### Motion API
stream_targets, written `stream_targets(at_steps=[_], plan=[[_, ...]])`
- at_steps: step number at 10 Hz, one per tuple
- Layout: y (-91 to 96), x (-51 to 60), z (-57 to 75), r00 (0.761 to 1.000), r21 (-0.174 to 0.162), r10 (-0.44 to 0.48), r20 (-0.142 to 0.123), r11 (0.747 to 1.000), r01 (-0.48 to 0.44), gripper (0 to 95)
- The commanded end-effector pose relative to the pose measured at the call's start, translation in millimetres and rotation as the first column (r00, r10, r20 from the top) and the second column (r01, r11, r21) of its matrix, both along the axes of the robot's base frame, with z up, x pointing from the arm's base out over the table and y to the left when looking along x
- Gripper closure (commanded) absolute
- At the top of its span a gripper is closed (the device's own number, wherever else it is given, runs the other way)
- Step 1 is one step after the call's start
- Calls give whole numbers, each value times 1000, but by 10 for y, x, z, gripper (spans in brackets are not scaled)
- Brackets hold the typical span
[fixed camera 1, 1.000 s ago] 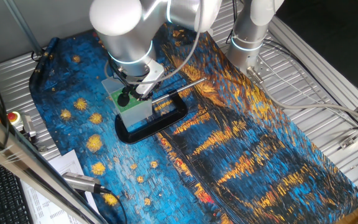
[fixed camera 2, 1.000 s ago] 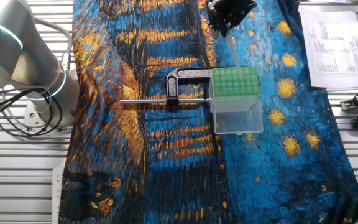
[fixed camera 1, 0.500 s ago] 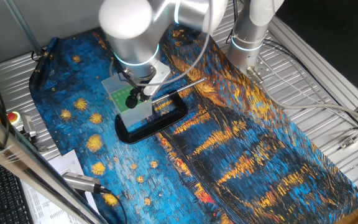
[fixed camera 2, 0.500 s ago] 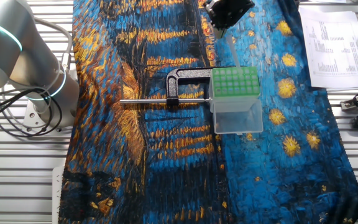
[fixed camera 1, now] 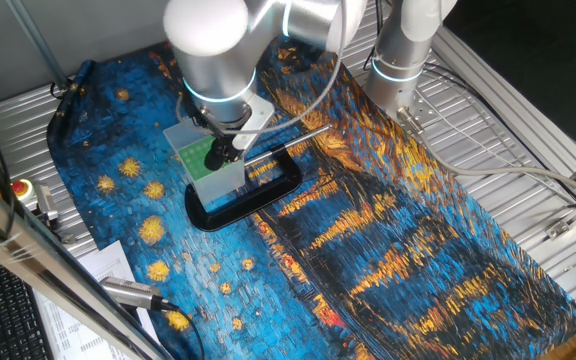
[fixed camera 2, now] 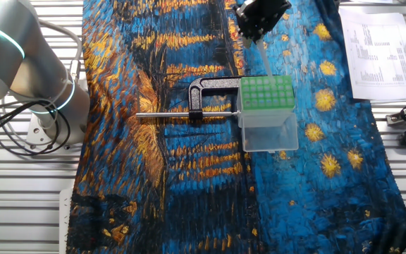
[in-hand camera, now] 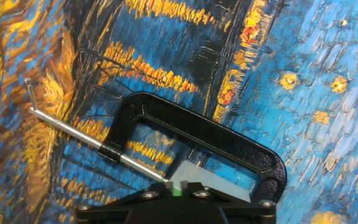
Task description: Insert a large pipette tip into the holder for large pipette tips
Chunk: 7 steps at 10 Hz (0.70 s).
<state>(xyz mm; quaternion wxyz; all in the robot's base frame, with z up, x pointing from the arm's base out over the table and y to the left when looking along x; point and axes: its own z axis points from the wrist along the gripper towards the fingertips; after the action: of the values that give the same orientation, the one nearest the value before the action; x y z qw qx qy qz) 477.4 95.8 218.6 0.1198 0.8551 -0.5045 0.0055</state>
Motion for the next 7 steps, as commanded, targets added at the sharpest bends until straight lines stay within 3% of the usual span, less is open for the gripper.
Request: stream_targets(at_steps=[1, 7], plan=[[-15, -14, -7, 1000, -14, 11, 8, 1000, -11, 950], [-25, -16, -4, 998, -24, 58, 14, 998, -58, 950]])
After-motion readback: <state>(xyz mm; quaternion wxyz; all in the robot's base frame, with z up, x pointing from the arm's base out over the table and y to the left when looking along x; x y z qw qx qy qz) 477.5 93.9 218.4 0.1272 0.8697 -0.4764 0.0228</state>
